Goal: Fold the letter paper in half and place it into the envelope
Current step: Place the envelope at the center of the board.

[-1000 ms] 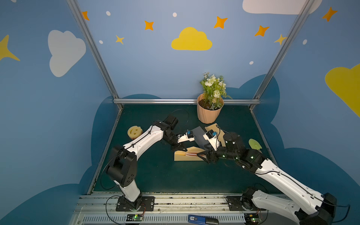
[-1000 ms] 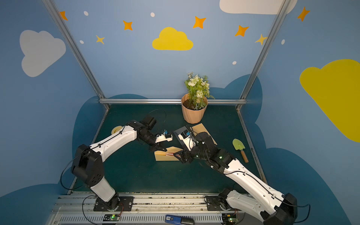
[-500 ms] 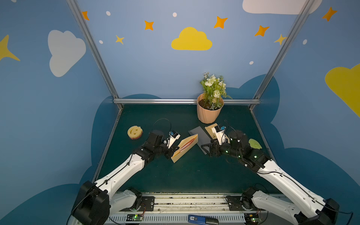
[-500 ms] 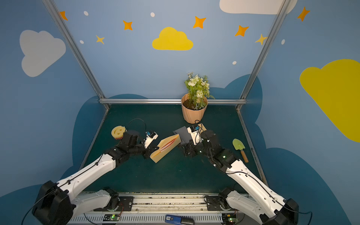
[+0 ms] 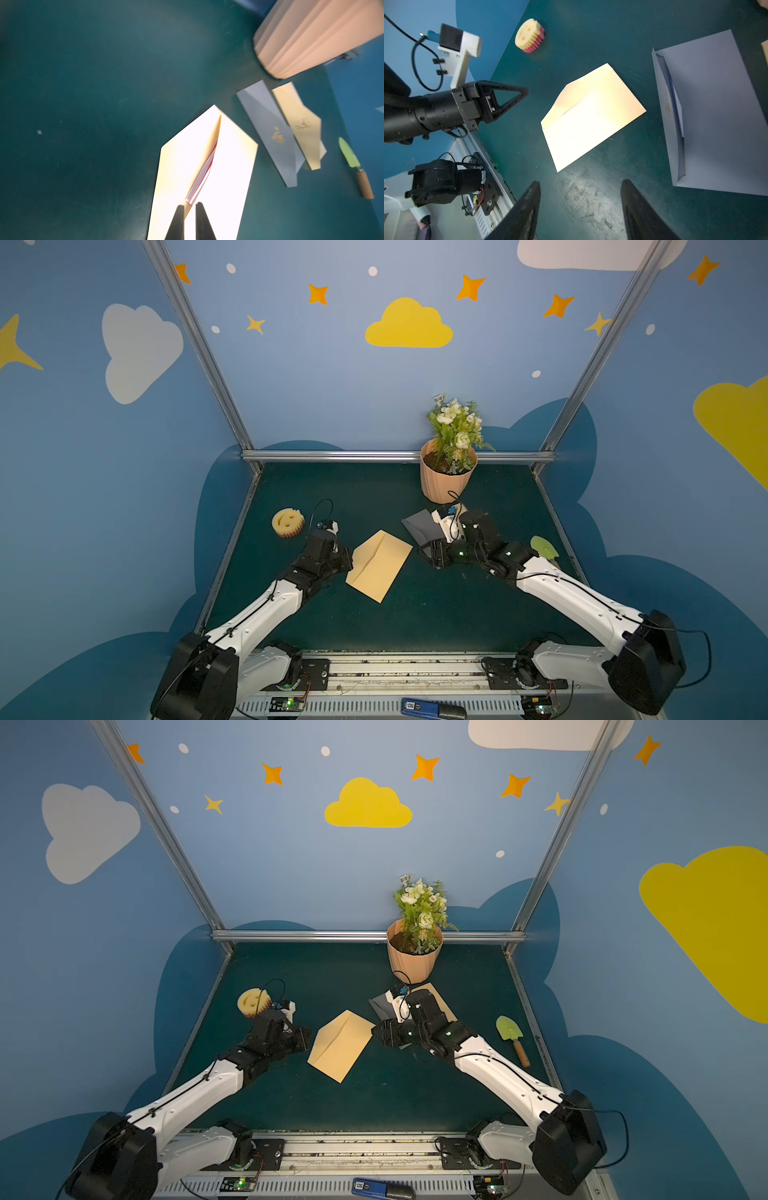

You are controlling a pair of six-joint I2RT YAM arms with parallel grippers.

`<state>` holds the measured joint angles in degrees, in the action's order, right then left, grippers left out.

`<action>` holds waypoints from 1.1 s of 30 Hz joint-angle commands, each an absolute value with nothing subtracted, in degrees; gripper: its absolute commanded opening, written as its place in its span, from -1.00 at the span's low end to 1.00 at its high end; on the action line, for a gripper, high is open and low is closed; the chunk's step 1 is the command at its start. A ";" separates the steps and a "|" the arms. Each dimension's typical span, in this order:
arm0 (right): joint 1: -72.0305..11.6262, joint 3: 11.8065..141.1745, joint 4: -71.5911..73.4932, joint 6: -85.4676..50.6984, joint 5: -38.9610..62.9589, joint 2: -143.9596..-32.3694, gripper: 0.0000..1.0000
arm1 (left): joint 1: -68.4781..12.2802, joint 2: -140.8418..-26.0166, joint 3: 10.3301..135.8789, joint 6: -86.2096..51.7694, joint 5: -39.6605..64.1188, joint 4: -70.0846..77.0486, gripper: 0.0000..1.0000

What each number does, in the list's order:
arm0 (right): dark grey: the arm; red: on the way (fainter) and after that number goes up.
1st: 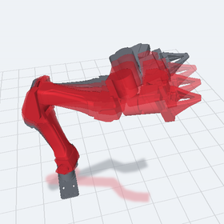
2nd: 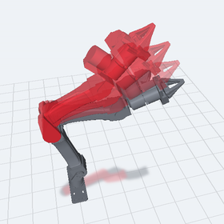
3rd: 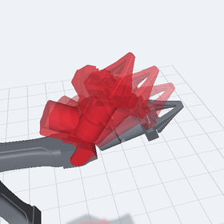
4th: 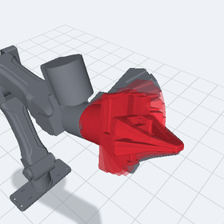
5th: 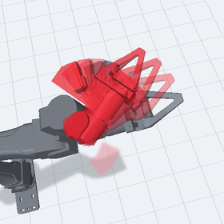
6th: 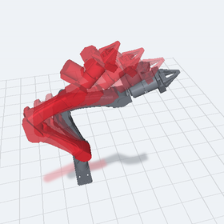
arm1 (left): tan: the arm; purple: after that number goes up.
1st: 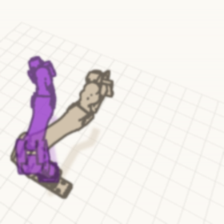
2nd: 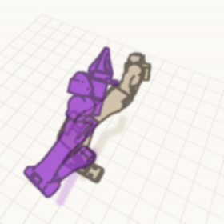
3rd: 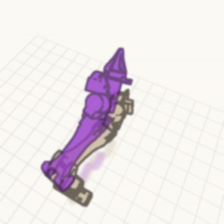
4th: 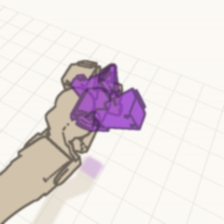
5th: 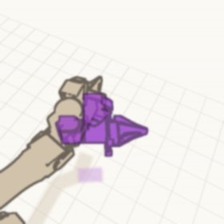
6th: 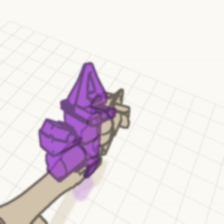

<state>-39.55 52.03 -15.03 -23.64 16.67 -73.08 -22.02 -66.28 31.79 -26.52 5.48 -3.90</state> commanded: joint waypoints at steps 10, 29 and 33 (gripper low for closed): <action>-42.99 61.11 -9.21 -26.46 17.79 -93.87 -0.12 | -16.36 -77.46 35.32 -31.57 7.69 -4.28 0.10; -43.13 67.97 -9.05 -26.67 18.28 -111.85 -0.41 | -11.09 -88.56 33.96 -32.43 22.56 2.80 0.06; -43.05 68.29 -9.18 -26.45 18.45 -113.00 -0.43 | -10.89 -90.39 33.58 -32.49 23.70 3.35 0.04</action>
<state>-42.96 67.00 -8.88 -26.76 18.17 -111.42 -11.07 -87.92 35.35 -32.40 21.50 4.51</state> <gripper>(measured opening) 0.286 0.523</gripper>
